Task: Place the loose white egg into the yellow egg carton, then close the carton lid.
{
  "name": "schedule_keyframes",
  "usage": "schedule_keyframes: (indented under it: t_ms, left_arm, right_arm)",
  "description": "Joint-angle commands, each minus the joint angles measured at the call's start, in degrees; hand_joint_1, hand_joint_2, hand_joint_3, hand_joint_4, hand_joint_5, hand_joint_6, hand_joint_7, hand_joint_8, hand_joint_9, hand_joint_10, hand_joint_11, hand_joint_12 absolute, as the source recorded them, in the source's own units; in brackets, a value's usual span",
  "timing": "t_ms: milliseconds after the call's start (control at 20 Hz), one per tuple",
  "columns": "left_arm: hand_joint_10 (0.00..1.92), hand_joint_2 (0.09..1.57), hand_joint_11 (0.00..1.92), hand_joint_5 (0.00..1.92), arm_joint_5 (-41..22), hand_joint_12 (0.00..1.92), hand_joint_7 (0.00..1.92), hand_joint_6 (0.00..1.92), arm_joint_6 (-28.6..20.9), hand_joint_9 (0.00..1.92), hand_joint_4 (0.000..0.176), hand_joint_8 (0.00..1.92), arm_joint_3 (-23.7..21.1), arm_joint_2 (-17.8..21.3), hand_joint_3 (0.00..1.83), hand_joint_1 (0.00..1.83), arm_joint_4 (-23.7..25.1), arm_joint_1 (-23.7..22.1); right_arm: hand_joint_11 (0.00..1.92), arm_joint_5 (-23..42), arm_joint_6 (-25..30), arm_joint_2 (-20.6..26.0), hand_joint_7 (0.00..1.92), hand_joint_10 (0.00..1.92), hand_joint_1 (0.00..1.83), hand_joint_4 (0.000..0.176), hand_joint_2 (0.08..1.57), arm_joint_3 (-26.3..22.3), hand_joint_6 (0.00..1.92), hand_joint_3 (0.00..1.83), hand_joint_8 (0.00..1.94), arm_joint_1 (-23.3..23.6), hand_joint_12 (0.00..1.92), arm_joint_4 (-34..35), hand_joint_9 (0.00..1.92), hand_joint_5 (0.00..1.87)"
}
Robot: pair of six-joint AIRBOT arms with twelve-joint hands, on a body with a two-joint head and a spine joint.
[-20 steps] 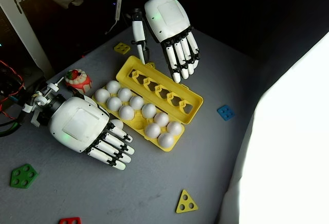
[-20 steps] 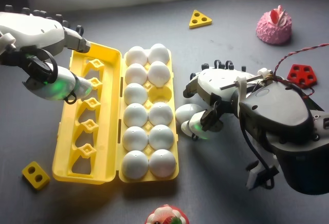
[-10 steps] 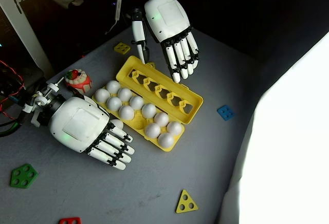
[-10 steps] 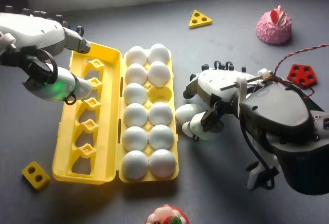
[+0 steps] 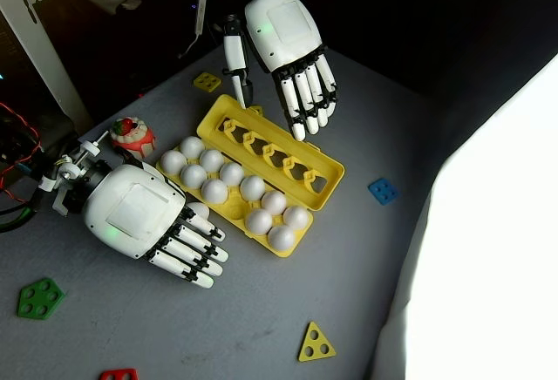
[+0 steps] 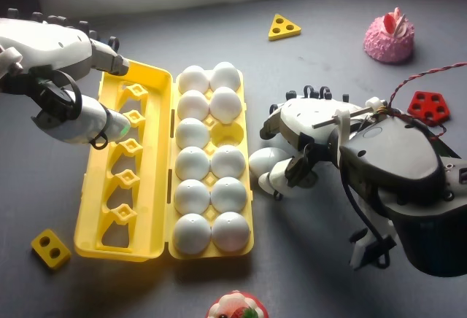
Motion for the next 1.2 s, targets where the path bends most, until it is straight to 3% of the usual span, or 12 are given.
schedule_keyframes:
  t_ms: [0,50,100,150,200,650,900,950,1000,1100,1150]
  left_arm:
    - [0.00,1.26,0.00,0.25,1.52,0.76,0.25,0.00,0.20,0.25,0.025,0.00,0.12,0.32,0.00,0.52,2.17,-0.49]
    - [0.00,1.26,0.00,0.25,1.52,0.76,0.24,0.00,0.20,0.25,0.026,0.00,0.12,0.32,0.00,0.52,2.17,-0.50]
    - [0.00,1.25,0.00,0.25,1.52,0.79,0.25,0.00,0.20,0.25,0.018,0.00,0.12,0.32,0.00,0.53,2.17,-0.51]
    - [0.00,1.25,0.00,0.26,1.52,0.79,0.25,0.00,0.20,0.25,0.017,0.00,0.11,0.32,0.00,0.53,2.17,-0.52]
    - [0.00,1.25,0.00,0.26,1.52,0.79,0.25,0.00,0.20,0.25,0.016,0.00,0.12,0.32,0.00,0.53,2.17,-0.54]
    - [0.00,1.26,0.00,0.25,1.52,0.79,0.24,0.00,0.20,0.25,0.016,0.00,0.62,0.31,0.00,0.51,1.55,-0.74]
    - [0.00,1.26,0.00,0.25,1.53,0.74,0.24,0.00,0.20,0.23,0.012,0.00,0.50,0.29,0.00,0.52,1.54,-1.05]
    - [0.00,1.26,0.00,0.26,1.53,0.73,0.24,0.00,0.20,0.23,0.011,0.00,0.50,0.26,0.00,0.54,1.54,-1.14]
    - [0.00,1.27,0.00,0.23,1.53,0.72,0.22,0.00,0.20,0.22,0.023,0.00,0.49,0.24,0.01,0.49,1.54,-1.18]
    - [0.00,1.27,0.00,0.20,1.54,0.72,0.23,0.00,0.20,0.22,0.032,0.00,0.41,0.22,0.00,0.49,1.56,-1.22]
    - [0.01,1.26,0.00,0.21,1.54,0.76,0.24,0.00,0.20,0.23,0.027,0.01,0.30,0.23,0.00,0.51,1.56,-1.22]
  right_arm:
    - [0.00,1.47,0.32,0.06,0.17,0.00,1.02,0.000,1.07,0.15,0.10,0.00,0.00,0.16,0.00,-3.97,0.01,0.50]
    - [0.00,1.47,0.32,0.06,0.17,0.00,1.02,0.000,1.07,0.15,0.10,0.00,0.00,0.13,0.00,-4.04,0.01,0.50]
    - [0.03,1.48,0.32,0.06,0.48,0.08,1.12,0.000,1.13,0.15,0.85,0.00,0.08,0.11,0.03,-4.07,0.20,0.85]
    - [0.01,1.48,0.32,0.06,0.57,0.07,1.14,0.000,1.15,0.15,1.05,0.00,0.03,0.09,0.17,-4.16,0.25,0.90]
    - [0.00,1.48,0.32,0.06,0.59,0.06,1.14,0.000,1.15,0.15,1.10,0.00,0.02,0.07,0.22,-4.26,0.26,0.90]
    - [0.00,1.52,0.32,0.24,0.60,0.05,1.14,0.000,1.15,0.11,1.10,0.00,0.01,0.20,0.30,-5.17,0.28,0.90]
    - [0.00,1.12,2.65,3.19,0.62,0.04,1.15,0.000,1.13,-0.29,1.04,0.00,0.01,2.45,0.38,-6.27,0.29,0.95]
    - [0.00,1.10,5.14,3.77,0.62,0.04,1.15,0.000,1.13,-0.29,1.04,0.00,0.00,2.73,0.41,-9.57,0.28,0.95]
    - [0.00,0.93,8.57,4.18,0.59,0.03,1.14,0.000,1.15,-0.29,1.11,0.01,0.00,2.68,0.42,-13.67,0.26,0.91]
    - [0.00,-0.17,16.32,4.76,0.61,0.02,1.15,0.000,1.13,-0.25,1.04,0.00,0.00,2.03,0.53,-21.58,0.27,0.95]
    - [0.00,-0.64,18.51,4.77,0.61,0.02,1.15,0.000,1.13,-0.21,1.04,0.00,0.00,1.57,0.51,-24.91,0.26,0.95]
